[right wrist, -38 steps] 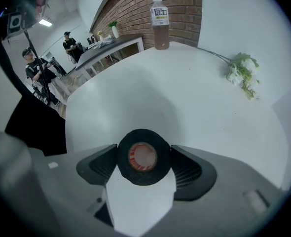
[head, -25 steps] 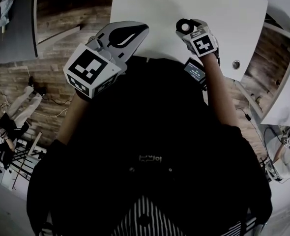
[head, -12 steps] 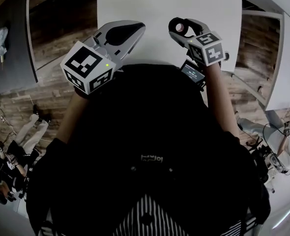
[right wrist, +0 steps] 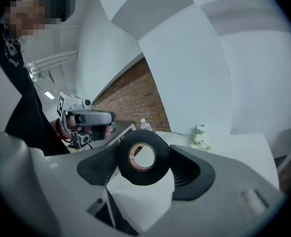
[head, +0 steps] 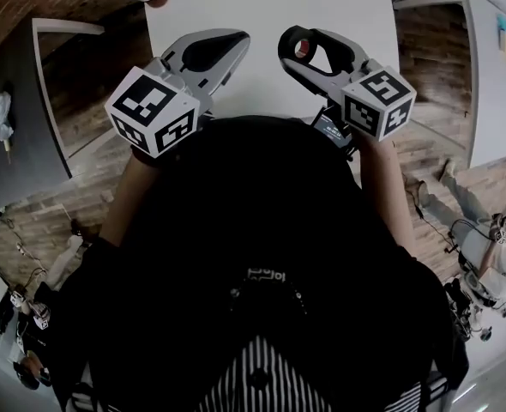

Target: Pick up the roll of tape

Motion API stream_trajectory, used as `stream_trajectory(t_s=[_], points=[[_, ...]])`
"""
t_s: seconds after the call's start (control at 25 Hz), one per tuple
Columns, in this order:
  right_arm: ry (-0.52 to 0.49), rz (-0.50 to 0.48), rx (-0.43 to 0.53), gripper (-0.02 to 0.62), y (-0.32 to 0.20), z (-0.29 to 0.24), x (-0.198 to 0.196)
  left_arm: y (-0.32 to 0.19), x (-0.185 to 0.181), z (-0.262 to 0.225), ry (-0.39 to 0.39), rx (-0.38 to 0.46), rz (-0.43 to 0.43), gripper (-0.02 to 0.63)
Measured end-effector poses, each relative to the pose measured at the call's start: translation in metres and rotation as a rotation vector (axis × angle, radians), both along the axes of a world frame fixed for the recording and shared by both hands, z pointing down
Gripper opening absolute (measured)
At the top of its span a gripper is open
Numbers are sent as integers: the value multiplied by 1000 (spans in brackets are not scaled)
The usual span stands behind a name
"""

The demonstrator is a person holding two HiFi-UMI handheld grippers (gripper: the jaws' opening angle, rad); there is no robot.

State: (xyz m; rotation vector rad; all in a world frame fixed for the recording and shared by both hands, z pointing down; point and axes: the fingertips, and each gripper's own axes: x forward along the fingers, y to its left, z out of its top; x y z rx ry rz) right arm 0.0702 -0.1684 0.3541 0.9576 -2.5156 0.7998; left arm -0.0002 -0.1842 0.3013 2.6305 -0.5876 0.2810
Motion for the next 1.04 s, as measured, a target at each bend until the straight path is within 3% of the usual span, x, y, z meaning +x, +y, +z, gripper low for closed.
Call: stream_trajectory(t_s=[0.2, 1.04], points=[[-103, 33, 76, 325, 2, -34, -3, 0, 3, -1, 21, 1, 1, 5], [-117, 15, 101, 324, 3, -48, -9, 4, -2, -5, 57, -20, -18, 5]])
